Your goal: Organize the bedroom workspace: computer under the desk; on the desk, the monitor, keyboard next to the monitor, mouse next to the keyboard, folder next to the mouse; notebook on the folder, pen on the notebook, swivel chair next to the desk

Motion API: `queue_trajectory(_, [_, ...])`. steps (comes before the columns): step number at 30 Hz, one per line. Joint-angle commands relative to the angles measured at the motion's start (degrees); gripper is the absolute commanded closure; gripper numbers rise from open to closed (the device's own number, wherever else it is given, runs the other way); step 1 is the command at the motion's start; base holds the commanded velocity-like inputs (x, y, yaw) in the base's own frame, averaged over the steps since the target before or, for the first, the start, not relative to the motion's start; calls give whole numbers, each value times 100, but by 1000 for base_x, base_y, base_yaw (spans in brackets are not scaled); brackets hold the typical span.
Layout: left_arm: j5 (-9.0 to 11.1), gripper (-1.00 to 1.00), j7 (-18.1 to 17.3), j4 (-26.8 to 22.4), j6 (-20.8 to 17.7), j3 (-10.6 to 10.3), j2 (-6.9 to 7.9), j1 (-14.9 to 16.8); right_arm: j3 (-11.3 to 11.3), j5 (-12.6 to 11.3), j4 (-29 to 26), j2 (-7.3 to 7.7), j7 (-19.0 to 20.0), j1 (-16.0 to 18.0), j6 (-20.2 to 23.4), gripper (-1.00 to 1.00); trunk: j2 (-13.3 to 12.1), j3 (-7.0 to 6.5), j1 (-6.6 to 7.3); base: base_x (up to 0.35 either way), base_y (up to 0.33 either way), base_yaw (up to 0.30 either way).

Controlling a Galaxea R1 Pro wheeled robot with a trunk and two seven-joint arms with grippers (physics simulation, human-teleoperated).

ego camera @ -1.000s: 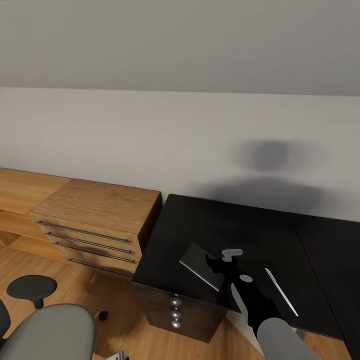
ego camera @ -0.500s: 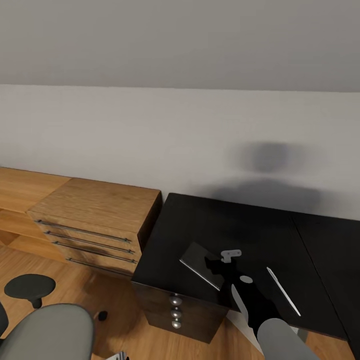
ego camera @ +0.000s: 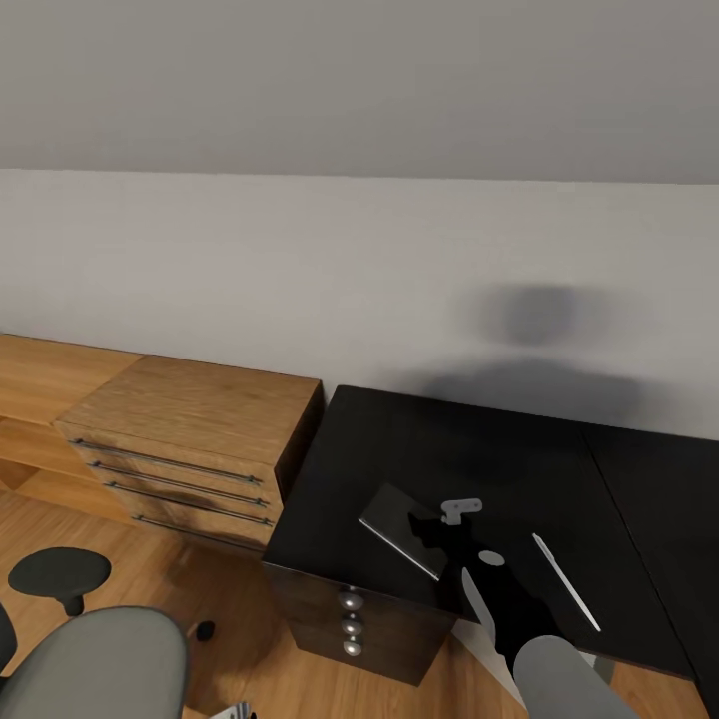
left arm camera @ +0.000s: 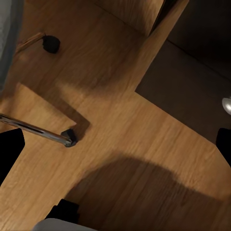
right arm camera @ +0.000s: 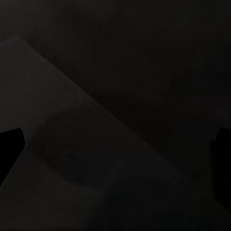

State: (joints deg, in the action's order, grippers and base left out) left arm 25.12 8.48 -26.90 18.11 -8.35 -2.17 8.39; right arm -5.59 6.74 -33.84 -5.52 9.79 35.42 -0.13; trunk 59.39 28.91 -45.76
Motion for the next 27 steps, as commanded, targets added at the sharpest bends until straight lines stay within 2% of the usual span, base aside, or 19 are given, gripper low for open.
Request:
queue_trajectory(1, [35,-100,48,0,25,-48,6,4,-48,46,60,-9,58,0,30,-100,3,6,-1,0,0,0])
queue_trajectory(11, [36,-100,48,0,32,-52,15,4,-48,43,119,-11,58,0,30,-100,3,6,-1,-111,0,0])
queue_trajectory(27, [36,-100,48,0,33,-53,15,4,-48,64,114,-11,58,0,30,-100,3,6,-1,-41,0,0])
